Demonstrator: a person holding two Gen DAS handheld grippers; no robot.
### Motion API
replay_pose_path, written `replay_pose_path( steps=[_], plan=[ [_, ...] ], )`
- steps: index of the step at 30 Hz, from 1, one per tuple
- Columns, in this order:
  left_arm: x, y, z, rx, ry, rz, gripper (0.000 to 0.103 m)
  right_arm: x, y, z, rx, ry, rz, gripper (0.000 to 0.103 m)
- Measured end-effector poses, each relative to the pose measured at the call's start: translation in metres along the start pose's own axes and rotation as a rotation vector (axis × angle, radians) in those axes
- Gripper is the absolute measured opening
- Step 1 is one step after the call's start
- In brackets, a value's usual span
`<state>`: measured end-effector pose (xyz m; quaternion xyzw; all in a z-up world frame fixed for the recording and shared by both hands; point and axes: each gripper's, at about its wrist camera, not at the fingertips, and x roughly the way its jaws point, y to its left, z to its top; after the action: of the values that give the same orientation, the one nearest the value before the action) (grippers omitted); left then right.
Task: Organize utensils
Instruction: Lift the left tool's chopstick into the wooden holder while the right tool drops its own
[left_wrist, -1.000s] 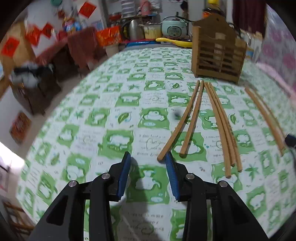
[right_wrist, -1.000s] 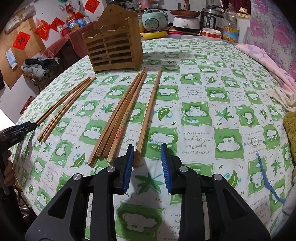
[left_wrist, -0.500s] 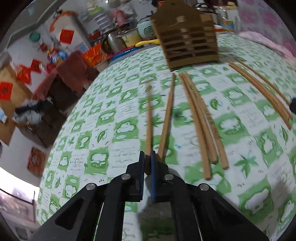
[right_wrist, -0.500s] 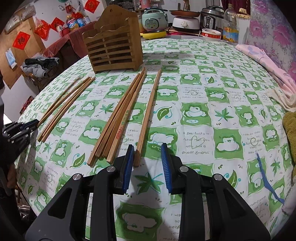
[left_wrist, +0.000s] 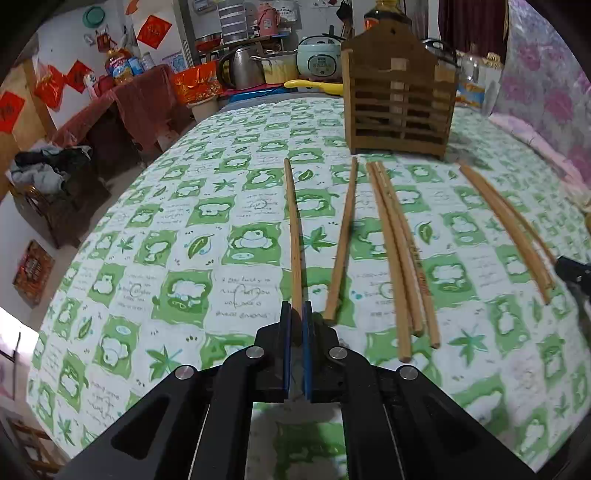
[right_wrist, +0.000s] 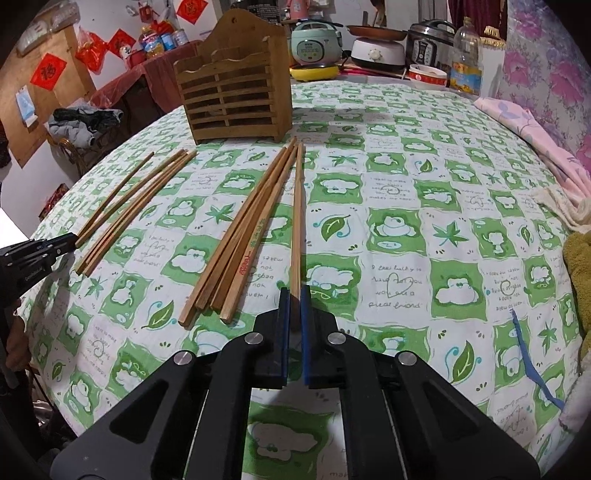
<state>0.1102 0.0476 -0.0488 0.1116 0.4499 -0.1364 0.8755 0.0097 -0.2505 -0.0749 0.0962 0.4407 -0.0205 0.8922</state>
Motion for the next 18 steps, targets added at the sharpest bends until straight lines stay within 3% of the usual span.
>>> replay_pose_path(
  steps=[8, 13, 18],
  plan=[
    [-0.05, 0.001, 0.013, -0.007, -0.107, -0.008, 0.006, -0.033, 0.0, 0.003, 0.007, -0.156, -0.029, 0.006],
    [-0.095, -0.006, 0.041, 0.017, -0.192, -0.029, 0.006, -0.088, 0.001, 0.033, -0.002, -0.301, -0.001, 0.006],
    [-0.119, -0.018, 0.069, 0.035, -0.225, -0.081, 0.006, -0.115, 0.005, 0.063, -0.009, -0.366, 0.032, 0.007]
  ],
)
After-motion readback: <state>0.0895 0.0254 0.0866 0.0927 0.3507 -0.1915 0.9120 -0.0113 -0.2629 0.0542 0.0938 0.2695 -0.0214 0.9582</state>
